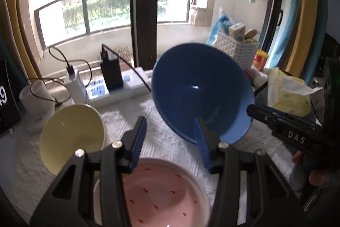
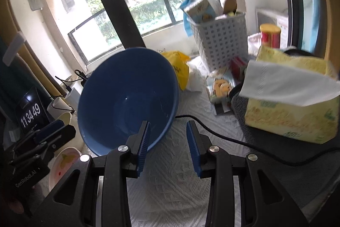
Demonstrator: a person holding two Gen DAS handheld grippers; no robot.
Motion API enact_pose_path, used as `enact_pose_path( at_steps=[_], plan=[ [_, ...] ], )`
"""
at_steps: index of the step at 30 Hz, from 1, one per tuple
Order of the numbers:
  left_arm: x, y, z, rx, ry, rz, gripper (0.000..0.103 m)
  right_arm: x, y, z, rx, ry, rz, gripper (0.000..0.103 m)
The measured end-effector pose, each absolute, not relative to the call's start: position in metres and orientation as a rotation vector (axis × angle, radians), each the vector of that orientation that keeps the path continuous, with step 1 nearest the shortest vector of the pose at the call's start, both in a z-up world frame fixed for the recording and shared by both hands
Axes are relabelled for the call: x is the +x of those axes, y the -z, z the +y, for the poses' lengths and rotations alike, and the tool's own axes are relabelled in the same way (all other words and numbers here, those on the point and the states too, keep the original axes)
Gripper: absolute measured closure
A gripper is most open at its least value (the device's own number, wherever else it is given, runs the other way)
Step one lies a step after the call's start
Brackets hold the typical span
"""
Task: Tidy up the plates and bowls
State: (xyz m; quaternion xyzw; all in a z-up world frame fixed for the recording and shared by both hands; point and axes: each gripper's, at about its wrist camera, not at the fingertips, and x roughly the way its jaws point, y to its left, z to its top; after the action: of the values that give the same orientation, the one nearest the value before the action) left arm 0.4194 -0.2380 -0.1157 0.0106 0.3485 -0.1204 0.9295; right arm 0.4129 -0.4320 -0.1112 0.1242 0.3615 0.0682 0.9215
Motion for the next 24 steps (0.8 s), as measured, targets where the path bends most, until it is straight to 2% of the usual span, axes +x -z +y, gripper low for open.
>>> enact_pose_path(
  at_steps=[13, 18, 22, 24],
  plan=[
    [0.44, 0.126, -0.244, 0.019, 0.278, 0.798, 0.055, 0.44, 0.139, -0.428, 0.306, -0.149, 0.808, 0.066],
    [0.452, 0.129, -0.245, -0.013, 0.266, 0.848, 0.056, 0.442, 0.142, -0.422, 0.296, -0.174, 0.823, 0.073],
    [0.452, 0.129, -0.251, 0.006, 0.276, 0.839, 0.056, 0.441, 0.142, -0.419, 0.283, -0.178, 0.817, 0.085],
    [0.451, 0.13, -0.253, 0.018, 0.282, 0.837, 0.056, 0.441, 0.142, -0.418, 0.272, -0.181, 0.811, 0.086]
  ],
)
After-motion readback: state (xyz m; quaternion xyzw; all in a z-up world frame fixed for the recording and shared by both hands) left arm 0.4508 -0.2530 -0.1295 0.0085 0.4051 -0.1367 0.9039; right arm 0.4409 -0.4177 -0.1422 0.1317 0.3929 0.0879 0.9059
